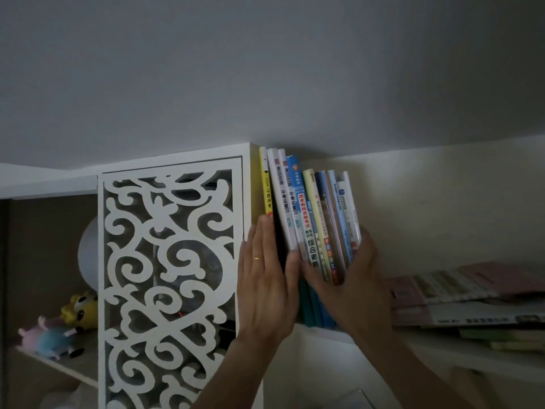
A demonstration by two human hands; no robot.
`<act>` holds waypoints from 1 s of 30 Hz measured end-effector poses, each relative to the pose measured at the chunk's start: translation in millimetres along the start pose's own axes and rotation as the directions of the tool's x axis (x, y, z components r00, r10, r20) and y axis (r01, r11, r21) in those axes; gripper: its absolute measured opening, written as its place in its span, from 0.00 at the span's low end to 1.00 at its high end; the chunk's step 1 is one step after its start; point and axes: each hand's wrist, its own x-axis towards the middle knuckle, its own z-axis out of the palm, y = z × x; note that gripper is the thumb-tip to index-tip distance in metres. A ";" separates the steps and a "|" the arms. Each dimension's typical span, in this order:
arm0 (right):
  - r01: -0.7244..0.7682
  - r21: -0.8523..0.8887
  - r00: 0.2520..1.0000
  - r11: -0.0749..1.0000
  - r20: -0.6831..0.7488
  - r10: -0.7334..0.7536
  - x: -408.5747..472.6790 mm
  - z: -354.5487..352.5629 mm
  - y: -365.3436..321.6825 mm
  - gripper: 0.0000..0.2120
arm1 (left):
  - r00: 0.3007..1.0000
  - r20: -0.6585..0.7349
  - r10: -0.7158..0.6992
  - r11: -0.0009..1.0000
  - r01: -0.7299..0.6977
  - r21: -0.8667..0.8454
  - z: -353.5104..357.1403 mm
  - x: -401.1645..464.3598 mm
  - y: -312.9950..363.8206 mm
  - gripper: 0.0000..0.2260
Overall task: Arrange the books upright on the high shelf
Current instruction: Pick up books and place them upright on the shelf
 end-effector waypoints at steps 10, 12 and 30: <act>0.042 -0.271 0.997 0.962 -0.050 -0.057 3.8 36.4 -17.3 0.57 | 0.998 0.059 0.019 0.966 -0.033 0.258 17.8 13.7 -36.9 0.31; 0.050 -0.222 0.998 0.974 -0.014 -0.054 3.2 32.9 -15.3 0.56 | 0.998 0.055 0.016 0.965 -0.030 0.260 8.7 10.9 -33.6 0.31; -0.036 0.072 0.996 0.997 0.083 0.030 8.5 -6.9 19.9 0.43 | 0.963 0.184 0.197 0.963 -0.225 0.145 5.9 2.2 -3.9 0.26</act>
